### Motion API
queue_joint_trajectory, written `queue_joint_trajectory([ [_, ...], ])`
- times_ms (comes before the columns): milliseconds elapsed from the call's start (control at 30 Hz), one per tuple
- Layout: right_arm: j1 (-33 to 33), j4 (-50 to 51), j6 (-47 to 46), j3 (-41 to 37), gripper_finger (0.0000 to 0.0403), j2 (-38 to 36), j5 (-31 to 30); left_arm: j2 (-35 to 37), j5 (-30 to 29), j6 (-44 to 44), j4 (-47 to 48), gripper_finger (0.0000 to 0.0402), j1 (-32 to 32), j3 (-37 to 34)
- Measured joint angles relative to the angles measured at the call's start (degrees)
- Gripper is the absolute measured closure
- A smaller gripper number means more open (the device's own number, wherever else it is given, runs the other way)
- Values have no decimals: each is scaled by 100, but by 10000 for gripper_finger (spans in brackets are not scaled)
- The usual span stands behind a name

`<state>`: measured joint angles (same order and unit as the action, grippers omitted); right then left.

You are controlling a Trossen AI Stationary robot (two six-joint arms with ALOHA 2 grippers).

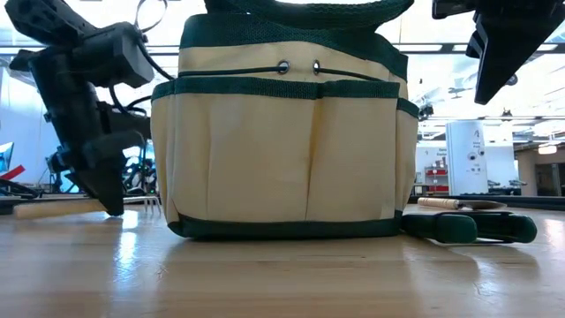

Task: Pick & Place Garden tools in Gardening bag
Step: Put the left brown hand rake into the white gardening bag

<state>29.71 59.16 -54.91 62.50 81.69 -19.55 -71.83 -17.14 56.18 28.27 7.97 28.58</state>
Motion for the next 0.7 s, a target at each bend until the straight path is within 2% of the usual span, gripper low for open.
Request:
queue_joint_trajectory([
  [200, 0, -2, 2, 4, 376, 2, 1, 692, 16, -255, 131, 334, 0, 6],
  [400, 0, -16, 5, 4, 376, 2, 2, 1405, -168, -632, 421, 334, 0, 417],
  [700, -2, -114, 6, 7, 376, 2, 0, 1707, -352, -1717, 211, 334, 0, 1249],
])
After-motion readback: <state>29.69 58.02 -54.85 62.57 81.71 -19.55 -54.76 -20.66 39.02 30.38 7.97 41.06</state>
